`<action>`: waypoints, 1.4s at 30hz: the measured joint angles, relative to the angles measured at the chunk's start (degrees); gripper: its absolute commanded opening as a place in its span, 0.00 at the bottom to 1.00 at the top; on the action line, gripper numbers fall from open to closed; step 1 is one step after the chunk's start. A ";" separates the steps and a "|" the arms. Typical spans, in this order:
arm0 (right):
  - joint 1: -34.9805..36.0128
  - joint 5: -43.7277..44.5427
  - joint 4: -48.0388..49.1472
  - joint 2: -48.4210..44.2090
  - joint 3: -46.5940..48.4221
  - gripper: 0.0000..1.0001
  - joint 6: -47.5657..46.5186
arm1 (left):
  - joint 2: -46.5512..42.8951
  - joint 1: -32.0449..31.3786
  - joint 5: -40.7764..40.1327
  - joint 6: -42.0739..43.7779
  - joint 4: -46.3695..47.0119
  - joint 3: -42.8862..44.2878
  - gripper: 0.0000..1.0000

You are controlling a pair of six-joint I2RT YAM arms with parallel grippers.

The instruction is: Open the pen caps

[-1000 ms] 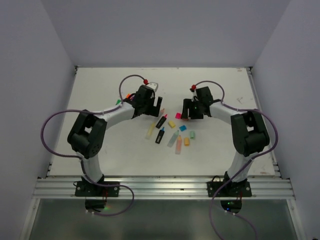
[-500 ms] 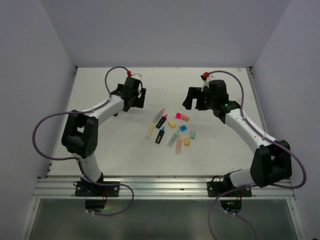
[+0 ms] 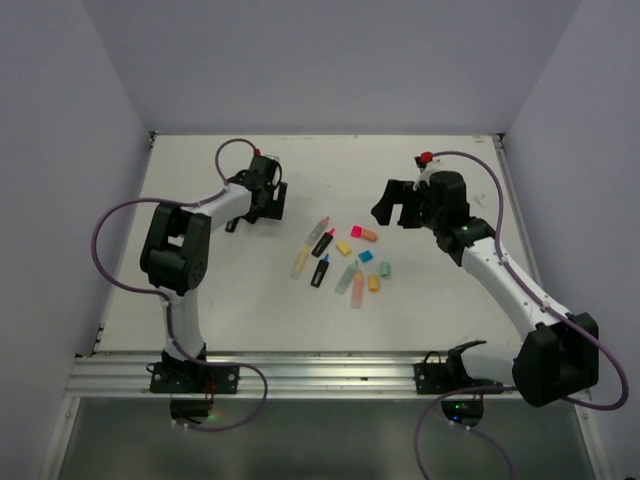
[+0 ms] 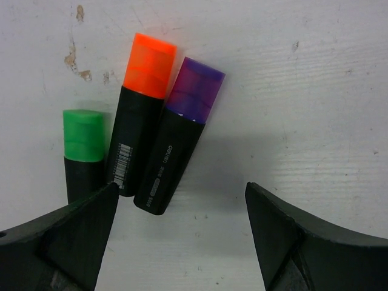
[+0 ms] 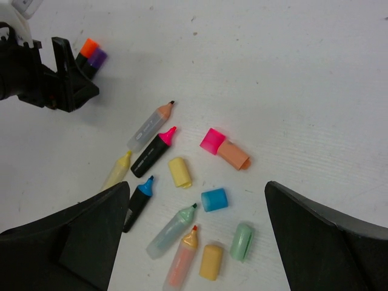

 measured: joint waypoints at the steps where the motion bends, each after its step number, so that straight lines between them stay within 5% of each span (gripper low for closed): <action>1: 0.00 0.28 0.02 -0.09 -0.11 0.99 0.07 | 0.20 0.02 0.31 -0.02 -0.15 0.00 0.87; 17: 0.00 0.46 0.00 -0.04 -0.72 0.99 0.26 | 3.74 0.04 3.61 -0.15 -0.94 3.08 0.76; 23: 0.00 0.66 0.02 -0.04 -0.79 0.99 0.24 | 4.13 0.04 4.83 -0.17 -1.75 3.69 0.61; 27: 0.00 0.63 0.09 -0.04 -1.31 0.99 0.26 | 4.13 0.04 6.12 -0.52 -1.95 3.69 0.39; 32: 0.00 0.61 0.15 -0.04 -1.49 0.99 0.28 | 3.82 0.02 7.32 -0.66 -1.25 2.75 0.38; 36: 0.00 0.33 0.39 -0.04 -1.51 0.98 0.42 | 2.67 -0.31 8.66 -0.96 -0.24 0.87 0.22; 42: 0.00 -2.27 1.62 0.48 -1.51 0.99 1.62 | -1.25 -2.73 10.80 -2.19 1.73 -4.83 0.13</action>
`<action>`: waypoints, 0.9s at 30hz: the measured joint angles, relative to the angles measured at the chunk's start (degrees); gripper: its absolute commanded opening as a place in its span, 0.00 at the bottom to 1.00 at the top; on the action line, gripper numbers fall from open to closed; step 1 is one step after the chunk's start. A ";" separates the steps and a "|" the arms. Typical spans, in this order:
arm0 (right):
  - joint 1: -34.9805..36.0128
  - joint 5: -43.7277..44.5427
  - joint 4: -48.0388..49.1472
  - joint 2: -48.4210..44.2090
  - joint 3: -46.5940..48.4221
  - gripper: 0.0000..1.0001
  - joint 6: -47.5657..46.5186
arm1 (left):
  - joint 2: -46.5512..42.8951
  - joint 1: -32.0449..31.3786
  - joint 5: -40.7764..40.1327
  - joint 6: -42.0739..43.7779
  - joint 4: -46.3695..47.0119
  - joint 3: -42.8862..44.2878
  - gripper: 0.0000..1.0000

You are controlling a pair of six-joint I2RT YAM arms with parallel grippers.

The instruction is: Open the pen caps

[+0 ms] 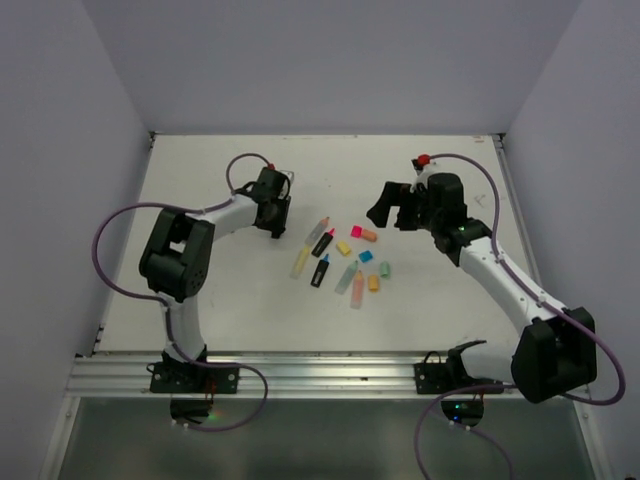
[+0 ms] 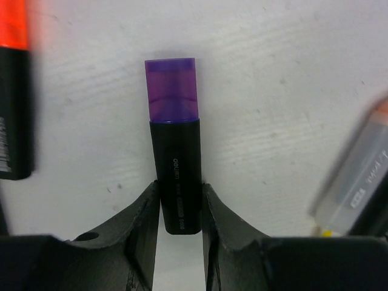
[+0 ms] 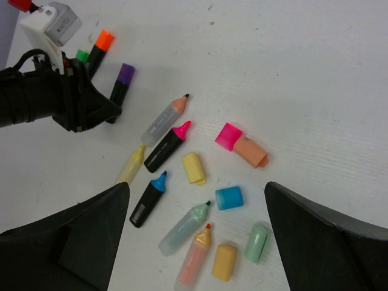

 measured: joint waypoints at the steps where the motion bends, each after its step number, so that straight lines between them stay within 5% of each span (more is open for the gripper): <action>1: 0.00 -0.74 0.46 0.33 0.00 0.99 0.44 | -0.76 -0.63 0.31 -0.07 0.02 -0.98 0.13; 10: 0.57 -9.40 9.18 6.67 -1.07 0.96 9.33 | -9.14 -4.98 5.05 -0.52 0.55 -7.96 0.09; 27: 6.78 -9.88 20.00 19.89 4.15 0.85 23.43 | -22.75 -13.40 7.50 -0.04 4.24 -11.26 0.09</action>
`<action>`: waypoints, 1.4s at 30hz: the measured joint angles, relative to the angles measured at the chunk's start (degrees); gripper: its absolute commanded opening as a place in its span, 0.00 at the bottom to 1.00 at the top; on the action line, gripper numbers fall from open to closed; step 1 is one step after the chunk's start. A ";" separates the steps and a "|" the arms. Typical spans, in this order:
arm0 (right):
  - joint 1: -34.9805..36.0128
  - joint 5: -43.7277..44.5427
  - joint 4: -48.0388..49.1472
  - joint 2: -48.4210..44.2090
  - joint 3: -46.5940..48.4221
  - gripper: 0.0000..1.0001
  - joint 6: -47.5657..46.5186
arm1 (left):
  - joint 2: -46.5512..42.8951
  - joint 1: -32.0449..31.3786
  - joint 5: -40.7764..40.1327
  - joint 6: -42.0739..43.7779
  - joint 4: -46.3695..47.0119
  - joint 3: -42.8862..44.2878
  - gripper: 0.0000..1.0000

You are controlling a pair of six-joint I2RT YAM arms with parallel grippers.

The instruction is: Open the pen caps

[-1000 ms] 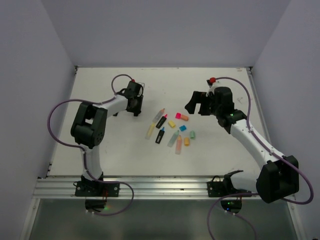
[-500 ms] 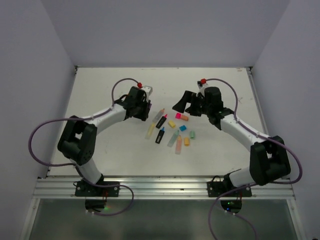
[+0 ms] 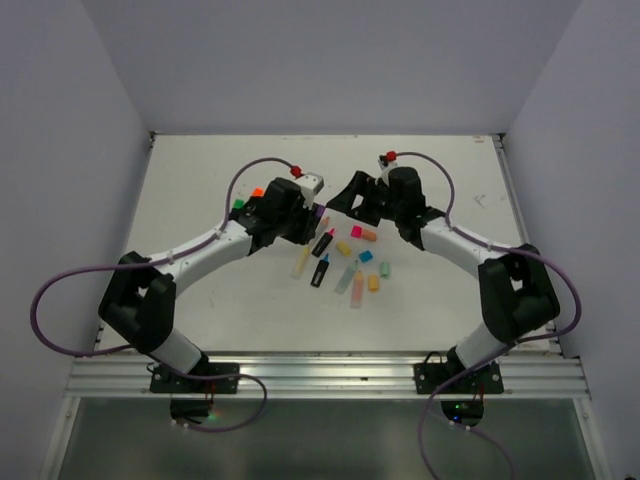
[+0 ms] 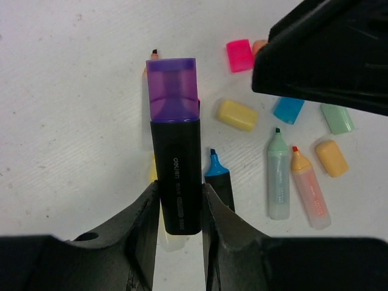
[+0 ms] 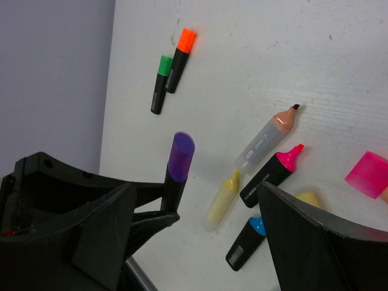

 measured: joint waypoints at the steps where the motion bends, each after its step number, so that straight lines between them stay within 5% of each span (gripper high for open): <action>1: 0.07 0.02 0.57 0.55 0.09 0.85 0.61 | -0.04 -0.26 0.02 0.00 0.02 0.00 0.10; 22: 1.90 -1.40 3.87 6.32 1.88 0.59 4.04 | -0.13 -3.04 0.35 0.00 0.02 0.04 0.10; 42: 1.90 -3.65 7.17 6.67 1.88 0.07 6.36 | -0.35 -3.52 -0.11 -0.02 0.00 0.79 0.09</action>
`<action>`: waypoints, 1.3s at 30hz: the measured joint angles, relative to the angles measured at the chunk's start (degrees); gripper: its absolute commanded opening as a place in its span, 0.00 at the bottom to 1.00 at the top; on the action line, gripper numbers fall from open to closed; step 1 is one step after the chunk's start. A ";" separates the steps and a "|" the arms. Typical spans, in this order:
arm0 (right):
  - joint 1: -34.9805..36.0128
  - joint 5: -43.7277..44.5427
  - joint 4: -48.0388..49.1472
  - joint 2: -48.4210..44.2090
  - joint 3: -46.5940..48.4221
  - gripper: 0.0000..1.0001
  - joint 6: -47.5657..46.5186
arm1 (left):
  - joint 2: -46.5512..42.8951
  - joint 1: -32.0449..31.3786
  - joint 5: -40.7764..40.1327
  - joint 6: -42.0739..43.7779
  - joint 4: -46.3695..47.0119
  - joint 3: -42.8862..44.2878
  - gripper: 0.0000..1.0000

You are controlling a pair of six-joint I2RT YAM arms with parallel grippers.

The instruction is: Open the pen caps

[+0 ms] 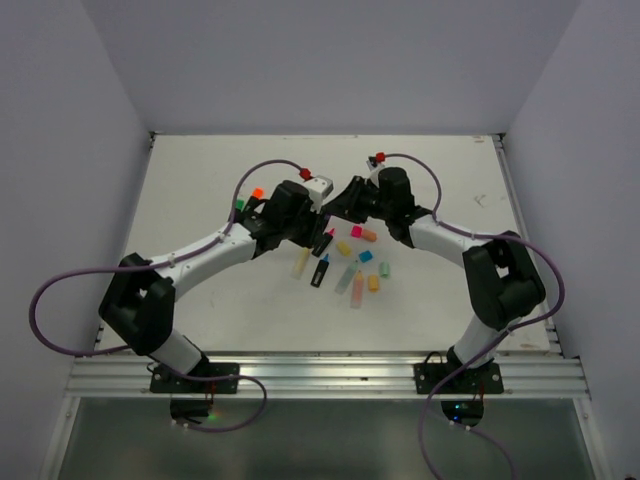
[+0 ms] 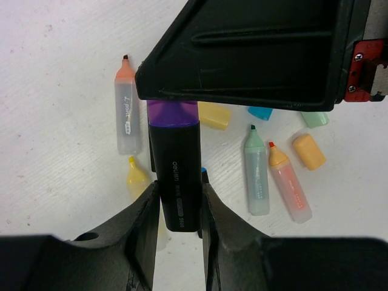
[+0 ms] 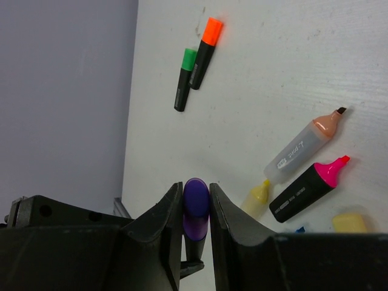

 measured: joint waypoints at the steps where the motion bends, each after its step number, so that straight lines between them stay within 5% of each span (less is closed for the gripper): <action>1: 0.00 -0.09 0.00 0.00 0.00 0.04 0.00 | -0.07 0.00 0.00 -0.02 0.00 0.00 0.11; 6: -0.04 -0.68 1.20 -0.02 -0.02 0.00 -0.02 | -0.81 0.00 -0.42 -0.42 -0.13 0.00 0.43; 7: -0.04 -1.01 1.62 -0.02 -0.02 0.00 -0.04 | -1.16 0.00 -0.46 -0.48 -0.17 -0.04 0.60; 9: -0.04 -2.12 2.01 -0.02 -0.04 0.00 -0.42 | -2.32 0.00 -0.66 -0.85 0.35 -0.44 0.76; 11: -0.09 -3.26 2.01 -0.02 -0.09 0.00 -1.01 | -4.04 0.07 -0.59 -1.31 0.79 -1.38 0.82; 23: -2.78 -14.10 8.46 -3.15 -0.90 0.00 -5.01 | -13.55 10.99 17.99 -4.02 9.86 -10.38 0.70; 39: -3.13 -25.00 31.61 -5.07 -4.87 0.00 1.51 | -13.88 11.50 37.33 -9.31 25.44 -14.71 0.50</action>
